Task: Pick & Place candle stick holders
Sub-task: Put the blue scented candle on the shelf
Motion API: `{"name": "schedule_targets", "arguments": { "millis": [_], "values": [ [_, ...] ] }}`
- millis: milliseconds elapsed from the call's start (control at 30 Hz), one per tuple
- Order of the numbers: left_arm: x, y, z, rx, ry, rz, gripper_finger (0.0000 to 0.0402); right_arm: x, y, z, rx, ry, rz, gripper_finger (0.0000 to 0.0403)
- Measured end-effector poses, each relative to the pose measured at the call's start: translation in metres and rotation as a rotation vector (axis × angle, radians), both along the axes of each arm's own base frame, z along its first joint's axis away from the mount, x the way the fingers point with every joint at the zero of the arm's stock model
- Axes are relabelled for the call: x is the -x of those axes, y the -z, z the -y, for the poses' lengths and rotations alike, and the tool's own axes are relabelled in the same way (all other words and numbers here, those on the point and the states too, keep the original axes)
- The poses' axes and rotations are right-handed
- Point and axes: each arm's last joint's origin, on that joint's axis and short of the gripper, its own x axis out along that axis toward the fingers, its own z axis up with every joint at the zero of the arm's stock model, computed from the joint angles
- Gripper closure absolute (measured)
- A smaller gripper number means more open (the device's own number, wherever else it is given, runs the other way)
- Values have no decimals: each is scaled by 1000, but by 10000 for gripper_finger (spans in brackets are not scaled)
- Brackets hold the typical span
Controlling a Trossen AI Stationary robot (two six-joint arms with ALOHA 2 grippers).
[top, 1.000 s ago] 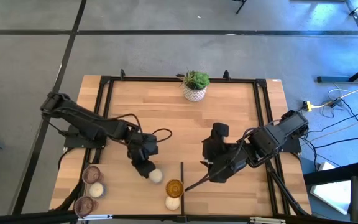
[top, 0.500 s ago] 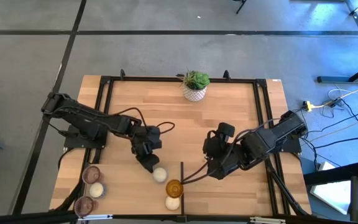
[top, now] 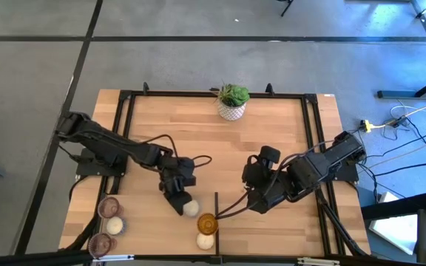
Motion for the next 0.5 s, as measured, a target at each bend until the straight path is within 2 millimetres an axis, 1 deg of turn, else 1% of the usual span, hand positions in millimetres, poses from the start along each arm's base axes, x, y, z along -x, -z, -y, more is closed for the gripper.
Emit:
{"name": "schedule_targets", "arguments": {
  "millis": [133, 267, 367, 500],
  "values": [
    [-13, 6, -1, 6, -5, 23, 400, 0, 0, 0, 0, 0, 0, 68],
    [-23, -1, -6, -5, 2, 68, 400, 0, 0, 0, 0, 0, 0, 68],
    [-27, -7, -10, -8, -3, 92, 400, 0, 0, 0, 0, 0, 0, 68],
    [-26, -7, -15, -7, -11, 78, 400, 0, 0, 0, 0, 0, 0, 68]
  ]
}}
